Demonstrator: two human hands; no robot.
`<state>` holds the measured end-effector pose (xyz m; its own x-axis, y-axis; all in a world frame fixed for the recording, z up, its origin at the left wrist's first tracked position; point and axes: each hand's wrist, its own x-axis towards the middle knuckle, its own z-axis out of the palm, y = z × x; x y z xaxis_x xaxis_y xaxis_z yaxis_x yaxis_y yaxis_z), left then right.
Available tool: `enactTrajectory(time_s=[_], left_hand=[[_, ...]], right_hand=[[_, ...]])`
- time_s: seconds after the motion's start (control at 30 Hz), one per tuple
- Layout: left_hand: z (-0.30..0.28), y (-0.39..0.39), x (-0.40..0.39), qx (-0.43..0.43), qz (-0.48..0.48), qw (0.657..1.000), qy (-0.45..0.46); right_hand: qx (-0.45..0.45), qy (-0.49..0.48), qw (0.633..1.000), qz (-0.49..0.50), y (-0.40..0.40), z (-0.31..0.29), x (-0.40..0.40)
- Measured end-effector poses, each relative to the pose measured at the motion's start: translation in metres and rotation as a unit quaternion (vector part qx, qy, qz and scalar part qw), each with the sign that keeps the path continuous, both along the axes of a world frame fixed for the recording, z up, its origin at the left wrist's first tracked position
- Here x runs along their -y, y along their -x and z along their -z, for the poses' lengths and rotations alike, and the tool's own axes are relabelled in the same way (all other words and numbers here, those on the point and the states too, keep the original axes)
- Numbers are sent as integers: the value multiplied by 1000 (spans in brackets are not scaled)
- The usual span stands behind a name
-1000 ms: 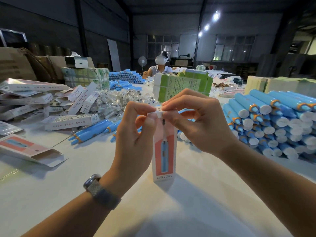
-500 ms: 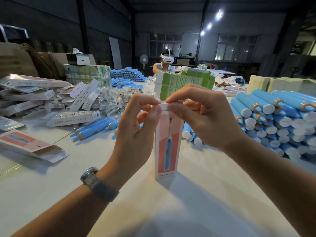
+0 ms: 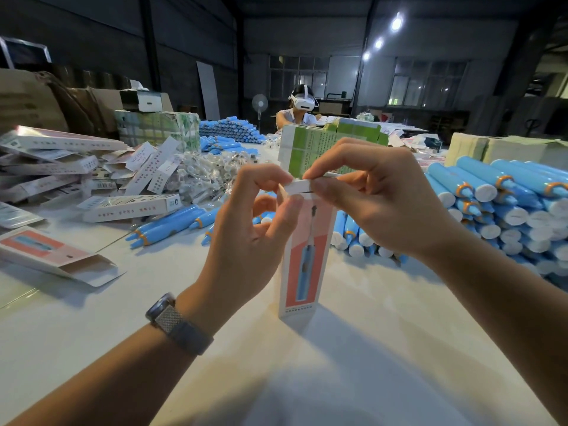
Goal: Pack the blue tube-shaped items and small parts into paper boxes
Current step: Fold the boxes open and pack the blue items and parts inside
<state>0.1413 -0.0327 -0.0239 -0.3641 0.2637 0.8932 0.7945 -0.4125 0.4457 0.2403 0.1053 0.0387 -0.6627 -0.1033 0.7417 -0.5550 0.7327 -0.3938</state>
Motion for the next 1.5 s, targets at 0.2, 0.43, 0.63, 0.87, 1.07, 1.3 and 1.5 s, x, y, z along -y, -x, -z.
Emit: enactTrajectory(time_s=[0.2, 0.43, 0.63, 0.87, 1.07, 1.3, 1.5], left_hand=[[4, 7, -2, -40, 0, 999, -3], [7, 9, -3, -78, -2, 997, -1], [7, 8, -2, -68, -24, 997, 1], [7, 8, -1, -54, -14, 998, 3], [8, 11, -2, -43, -16, 999, -6], [10, 10, -2, -44, -53, 998, -12], [11, 10, -3, -41, -72, 997, -7]], right_hand=[[2, -7, 1000, 15, -1, -4, 0], [5, -30, 999, 28, -2, -6, -1], [16, -31, 999, 20, -3, -6, -3], [10, 1, 1000, 17, 1, 1, -2], [24, 66, 997, 6, 3, 8, -8], [10, 142, 990, -10, 7, 18, 0], [-11, 140, 990, -8, 10, 23, 1]])
